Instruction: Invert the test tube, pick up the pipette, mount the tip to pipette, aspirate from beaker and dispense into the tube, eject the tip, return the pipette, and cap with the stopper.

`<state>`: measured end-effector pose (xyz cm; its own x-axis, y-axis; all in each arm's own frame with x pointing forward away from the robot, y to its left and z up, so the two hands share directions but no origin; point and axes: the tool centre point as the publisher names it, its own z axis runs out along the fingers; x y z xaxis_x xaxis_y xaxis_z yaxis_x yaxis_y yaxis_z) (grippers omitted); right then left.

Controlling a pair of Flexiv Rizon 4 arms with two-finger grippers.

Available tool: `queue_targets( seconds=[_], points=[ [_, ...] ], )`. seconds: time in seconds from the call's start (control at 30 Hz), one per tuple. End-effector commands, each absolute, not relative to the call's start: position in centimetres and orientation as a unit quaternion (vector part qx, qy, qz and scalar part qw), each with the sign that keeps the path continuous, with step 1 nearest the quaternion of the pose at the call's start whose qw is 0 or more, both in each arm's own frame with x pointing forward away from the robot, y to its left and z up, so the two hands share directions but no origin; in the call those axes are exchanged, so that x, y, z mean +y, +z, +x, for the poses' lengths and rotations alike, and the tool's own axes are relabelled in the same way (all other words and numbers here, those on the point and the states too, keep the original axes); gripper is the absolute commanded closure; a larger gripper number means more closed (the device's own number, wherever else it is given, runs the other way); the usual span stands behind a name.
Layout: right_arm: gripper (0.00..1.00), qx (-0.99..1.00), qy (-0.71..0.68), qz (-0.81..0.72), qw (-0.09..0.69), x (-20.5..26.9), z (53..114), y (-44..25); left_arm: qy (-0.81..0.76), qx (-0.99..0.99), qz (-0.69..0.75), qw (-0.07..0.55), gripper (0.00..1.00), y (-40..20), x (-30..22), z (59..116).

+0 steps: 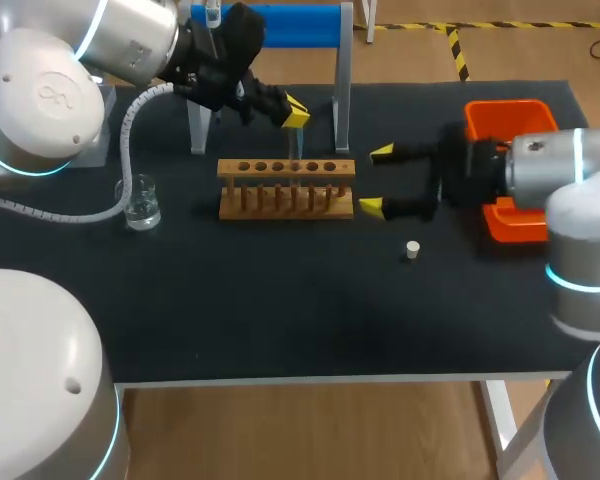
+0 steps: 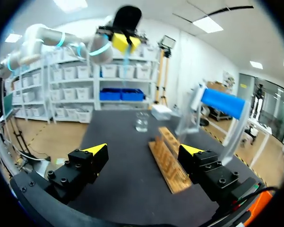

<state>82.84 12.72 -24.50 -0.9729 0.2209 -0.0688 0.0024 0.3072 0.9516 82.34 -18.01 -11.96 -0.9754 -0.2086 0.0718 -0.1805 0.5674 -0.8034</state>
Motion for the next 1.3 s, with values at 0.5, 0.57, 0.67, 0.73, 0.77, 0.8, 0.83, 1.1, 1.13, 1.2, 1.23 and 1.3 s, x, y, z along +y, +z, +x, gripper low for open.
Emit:
queue_targets(
  seconds=[0.5,0.57,0.67,0.73,0.77,0.8,0.83,1.1,1.13,1.2,1.23,1.3],
  points=[
    [0.0,0.765,0.643,-0.004,0.027,12.1,79.2,-18.6,-0.45,0.886,-0.11,0.014,1.0,-11.8,-18.0,82.4],
    [0.0,0.762,0.646,-0.007,0.027,13.0,79.2,-18.3,-0.45,0.886,-0.11,0.014,1.0,-11.8,-18.0,82.4],
    [0.0,0.757,0.653,-0.013,0.018,14.1,79.6,-18.1,-0.45,0.886,-0.11,0.014,1.0,-11.8,-18.0,82.4],
    [0.0,0.754,0.656,-0.016,0.015,14.9,79.8,-18.1,-0.45,0.886,-0.11,0.014,1.0,-11.8,-18.0,82.4],
    [0.0,0.754,0.657,-0.017,0.014,15.2,80.0,-18.0,-0.45,0.886,-0.11,0.014,1.0,-11.8,-18.0,82.4],
    [0.0,0.753,0.658,-0.017,0.012,15.5,80.0,-18.0,-0.45,0.886,-0.11,0.014,1.0,-11.8,-18.0,82.4],
    [0.0,0.75,0.661,-0.019,0.008,15.8,80.2,-18.0,-0.45,0.886,-0.11,0.014,1.0,-11.8,-18.0,82.4],
    [0.0,0.739,0.673,-0.024,-0.005,18.3,81.1,-17.4,-0.45,0.886,-0.11,0.014,1.0,-11.8,-18.0,82.4],
    [0.0,0.737,0.675,-0.023,-0.006,18.4,81.3,-17.4,-0.45,0.886,-0.11,0.014,1.0,-11.8,-18.0,82.4],
    [0.0,0.736,0.676,-0.022,-0.006,18.7,81.5,-17.3,-0.45,0.886,-0.11,0.014,1.0,-11.8,-18.0,82.4],
    [0.0,0.735,0.678,-0.021,-0.006,18.9,81.7,-17.3,-0.45,0.886,-0.11,0.014,1.0,-11.8,-18.0,82.4],
    [0.02,0.73,0.683,-0.02,-0.007,19.2,82.1,-17.3,-0.45,0.886,-0.11,0.014,1.0,-11.8,-18.0,82.4]
  ],
)
